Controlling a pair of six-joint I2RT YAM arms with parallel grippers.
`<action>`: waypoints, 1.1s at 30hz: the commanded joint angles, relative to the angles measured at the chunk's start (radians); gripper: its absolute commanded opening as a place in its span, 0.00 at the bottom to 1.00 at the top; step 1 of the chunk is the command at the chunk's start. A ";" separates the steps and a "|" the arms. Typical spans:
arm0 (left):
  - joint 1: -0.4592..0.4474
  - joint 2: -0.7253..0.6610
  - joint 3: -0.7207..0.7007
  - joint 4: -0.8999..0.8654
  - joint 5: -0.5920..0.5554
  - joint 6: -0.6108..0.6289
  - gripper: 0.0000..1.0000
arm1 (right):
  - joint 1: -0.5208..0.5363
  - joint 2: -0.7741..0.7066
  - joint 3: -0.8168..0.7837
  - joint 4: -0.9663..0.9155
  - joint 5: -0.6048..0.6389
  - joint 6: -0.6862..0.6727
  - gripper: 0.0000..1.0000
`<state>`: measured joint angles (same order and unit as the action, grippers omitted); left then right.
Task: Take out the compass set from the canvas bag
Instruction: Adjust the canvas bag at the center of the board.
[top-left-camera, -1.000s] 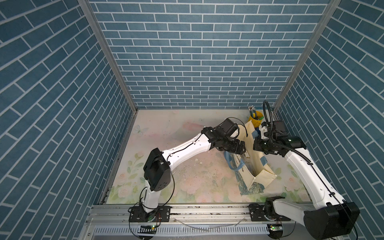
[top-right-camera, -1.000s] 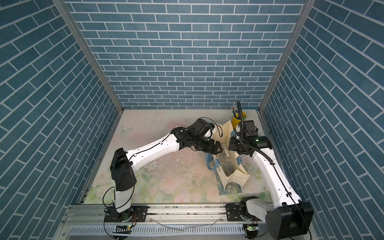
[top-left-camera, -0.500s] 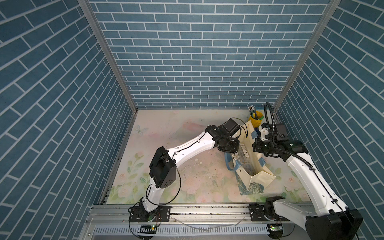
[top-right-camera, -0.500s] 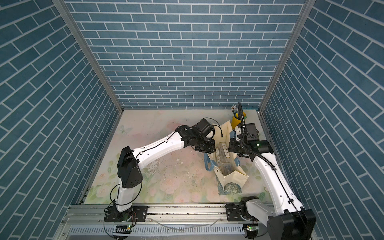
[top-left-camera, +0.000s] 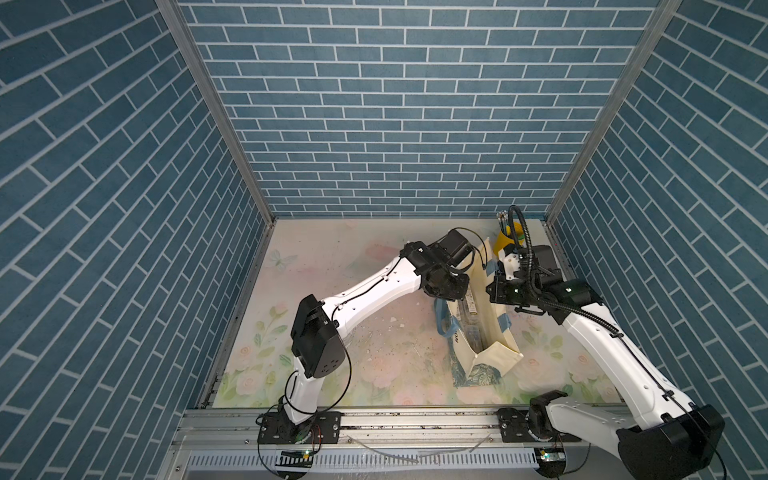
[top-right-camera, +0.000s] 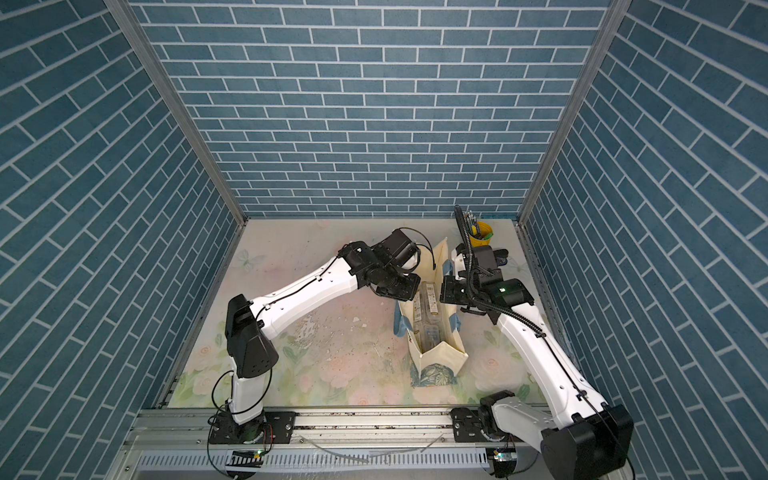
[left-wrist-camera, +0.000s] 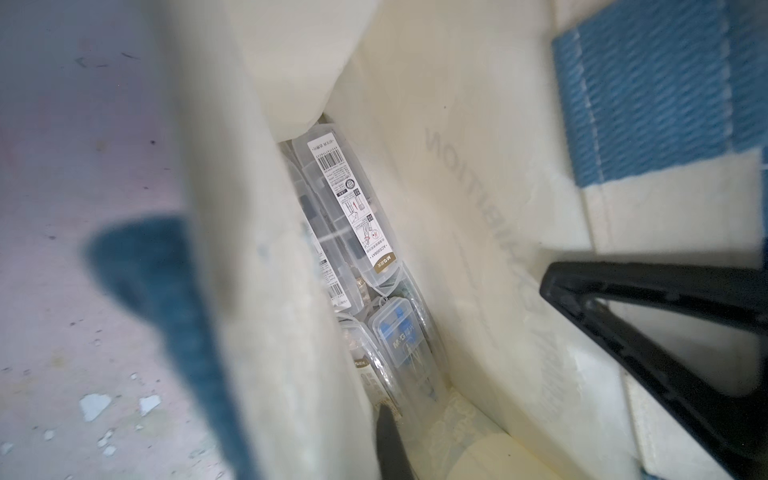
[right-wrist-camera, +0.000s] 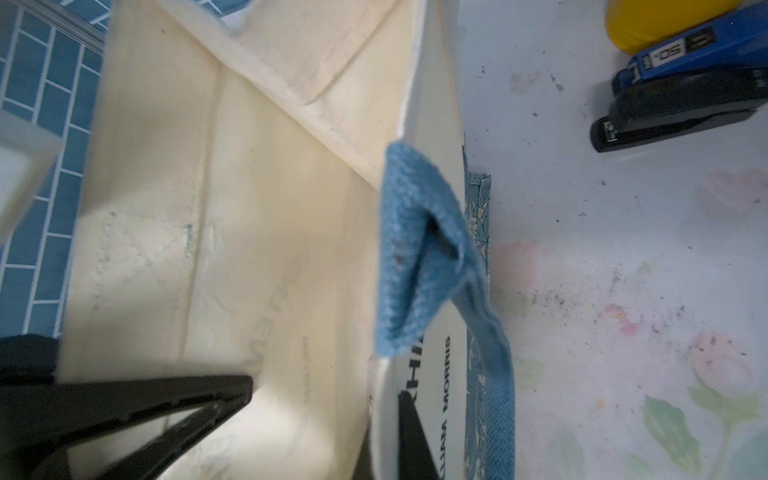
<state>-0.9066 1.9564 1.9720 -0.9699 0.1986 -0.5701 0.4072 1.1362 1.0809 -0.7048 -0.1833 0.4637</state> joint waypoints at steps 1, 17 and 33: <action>0.068 -0.110 0.018 0.000 -0.031 0.068 0.00 | 0.072 0.044 0.010 0.126 0.011 0.113 0.00; 0.315 -0.112 0.082 -0.167 0.068 0.288 0.00 | 0.245 0.224 0.013 0.391 0.164 0.337 0.00; 0.317 -0.133 0.029 -0.115 0.158 0.393 0.00 | 0.235 0.237 0.058 0.298 0.214 0.152 0.33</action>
<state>-0.5930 1.8736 1.9965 -1.1675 0.3008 -0.2111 0.6563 1.3727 1.1057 -0.3443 0.0166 0.7212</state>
